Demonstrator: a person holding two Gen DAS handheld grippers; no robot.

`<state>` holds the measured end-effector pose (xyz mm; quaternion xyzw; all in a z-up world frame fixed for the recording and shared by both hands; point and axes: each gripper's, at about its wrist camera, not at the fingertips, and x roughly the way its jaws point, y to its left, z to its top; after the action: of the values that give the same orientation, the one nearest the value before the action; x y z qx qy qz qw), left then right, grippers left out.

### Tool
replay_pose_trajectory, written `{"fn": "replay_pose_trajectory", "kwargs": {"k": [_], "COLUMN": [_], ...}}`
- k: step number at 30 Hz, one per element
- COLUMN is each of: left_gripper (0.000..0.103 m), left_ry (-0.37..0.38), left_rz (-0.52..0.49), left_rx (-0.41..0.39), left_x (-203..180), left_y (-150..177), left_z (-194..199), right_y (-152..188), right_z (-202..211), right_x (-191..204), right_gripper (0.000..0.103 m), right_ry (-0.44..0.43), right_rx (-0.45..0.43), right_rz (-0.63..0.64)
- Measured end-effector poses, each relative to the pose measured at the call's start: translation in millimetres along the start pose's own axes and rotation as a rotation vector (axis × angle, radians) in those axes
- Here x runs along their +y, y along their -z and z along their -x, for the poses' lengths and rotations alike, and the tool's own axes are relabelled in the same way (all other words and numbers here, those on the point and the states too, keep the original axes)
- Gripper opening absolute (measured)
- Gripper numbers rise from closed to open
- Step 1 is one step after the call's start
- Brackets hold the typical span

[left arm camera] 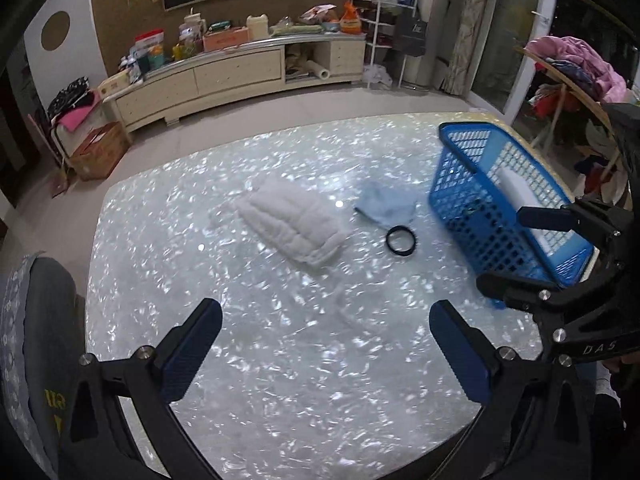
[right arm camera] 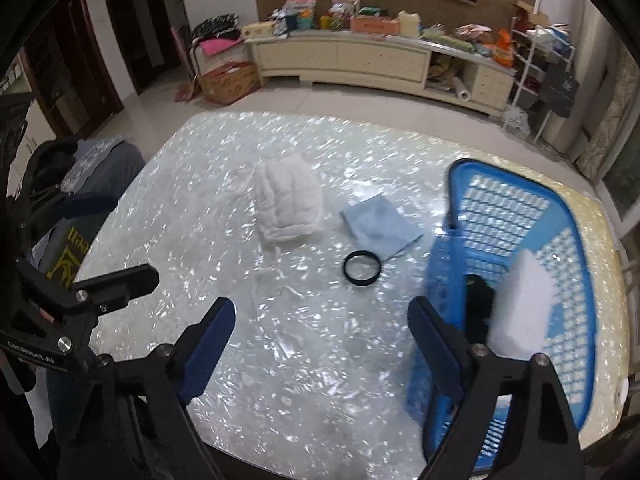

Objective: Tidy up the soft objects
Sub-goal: 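Move the right gripper down to the black hair tie, then grasp the black hair tie with the right gripper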

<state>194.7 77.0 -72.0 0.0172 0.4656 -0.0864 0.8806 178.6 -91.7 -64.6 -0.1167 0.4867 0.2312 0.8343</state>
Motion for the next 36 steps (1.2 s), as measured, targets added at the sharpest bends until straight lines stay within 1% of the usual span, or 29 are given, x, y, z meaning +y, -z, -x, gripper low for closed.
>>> {"fn": "replay_pose_trajectory", "kwargs": {"k": [2, 3, 5, 7, 10, 17, 19, 22, 25, 33, 35, 36], "left_gripper": [0.103, 0.103, 0.103, 0.103, 0.103, 0.103, 0.103, 0.103, 0.103, 0.103, 0.103, 0.103], "left_ry": [0.002, 0.001, 0.002, 0.008, 0.013, 0.027, 0.029, 0.025, 0.024, 0.027, 0.034, 0.038], "left_rz": [0.006, 0.011, 0.016, 0.021, 0.022, 0.01, 0.001, -0.013, -0.016, -0.032, -0.034, -0.033], "left_rx": [0.012, 0.022, 0.033, 0.046, 0.063, 0.088, 0.089, 0.097, 0.11, 0.125, 0.128, 0.129], "left_x": [5, 8, 11, 15, 19, 29, 30, 32, 35, 41, 42, 43], "left_y": [2, 3, 4, 5, 6, 4, 2, -1, -6, -16, -16, -17], "left_z": [-7, -13, -22, -32, -44, -75, -82, -97, -110, -135, -140, -142], "right_y": [-1, -3, -5, -7, -11, -16, -17, -20, -21, -25, -25, -25], "right_z": [-10, -18, -30, -41, -53, -85, -96, -114, -131, -159, -163, -163], "right_x": [6, 9, 13, 15, 19, 14, 12, 7, 4, -7, -9, -9], "right_gripper": [0.077, 0.075, 0.064, 0.06, 0.055, 0.054, 0.048, 0.045, 0.039, 0.036, 0.028, 0.026], "right_ry": [-0.016, -0.022, -0.035, -0.042, -0.056, -0.049, -0.046, -0.031, -0.013, 0.017, 0.024, 0.034], "right_rx": [0.019, 0.03, 0.052, 0.071, 0.087, 0.127, 0.138, 0.165, 0.192, 0.226, 0.237, 0.23], "right_rz": [0.011, 0.015, 0.022, 0.025, 0.027, 0.008, 0.001, -0.018, -0.027, -0.057, -0.059, -0.055]}}
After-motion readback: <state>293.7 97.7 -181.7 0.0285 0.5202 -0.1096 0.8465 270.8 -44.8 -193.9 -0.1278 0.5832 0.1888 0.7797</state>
